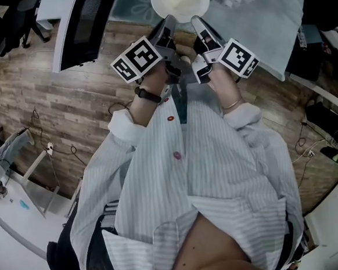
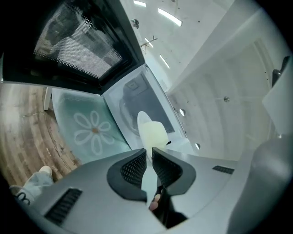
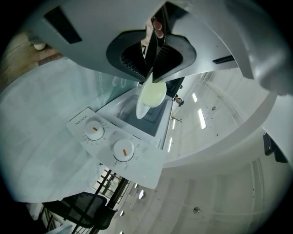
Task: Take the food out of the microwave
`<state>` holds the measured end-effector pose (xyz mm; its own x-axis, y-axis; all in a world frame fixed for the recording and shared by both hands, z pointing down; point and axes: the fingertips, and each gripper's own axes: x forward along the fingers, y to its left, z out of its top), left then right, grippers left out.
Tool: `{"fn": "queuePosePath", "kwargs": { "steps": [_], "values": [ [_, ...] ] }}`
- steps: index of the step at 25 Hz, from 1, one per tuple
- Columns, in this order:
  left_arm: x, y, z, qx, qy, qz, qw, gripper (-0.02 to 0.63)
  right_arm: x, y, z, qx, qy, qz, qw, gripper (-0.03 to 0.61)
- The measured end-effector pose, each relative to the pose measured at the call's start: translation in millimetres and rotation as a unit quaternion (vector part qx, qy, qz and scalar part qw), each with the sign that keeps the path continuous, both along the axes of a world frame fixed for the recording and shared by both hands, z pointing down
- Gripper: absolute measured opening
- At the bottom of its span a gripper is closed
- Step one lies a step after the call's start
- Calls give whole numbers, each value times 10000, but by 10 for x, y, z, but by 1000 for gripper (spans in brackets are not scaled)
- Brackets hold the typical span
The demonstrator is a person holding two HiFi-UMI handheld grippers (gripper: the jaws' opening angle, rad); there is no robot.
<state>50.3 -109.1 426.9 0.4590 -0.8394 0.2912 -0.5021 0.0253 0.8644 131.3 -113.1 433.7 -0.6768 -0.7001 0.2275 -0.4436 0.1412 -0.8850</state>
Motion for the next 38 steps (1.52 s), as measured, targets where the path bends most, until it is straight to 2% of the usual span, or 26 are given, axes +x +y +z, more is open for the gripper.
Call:
{"fn": "queuePosePath", "kwargs": {
  "steps": [2,5,11,27,38],
  "values": [
    [-9,19,-95,67,-31,84,9999,46,-13,30,-82,13,-79,55,10000,63],
    [-11,34,-238,95,125,191,9997,44,-14,59,-227,80,-208,153,9996,63],
    [-30,14,-508,399,128,437,9982,44,-48,28,-540,606,-174,34,9980,61],
    [-114,-30,-865,655,402,750,9942,43,-143,21,-914,876,-306,44,9957,61],
    [-21,-84,-1082,883,490,850,9912,43,-50,-16,-1134,1037,-439,63,9936,58]
  ]
}}
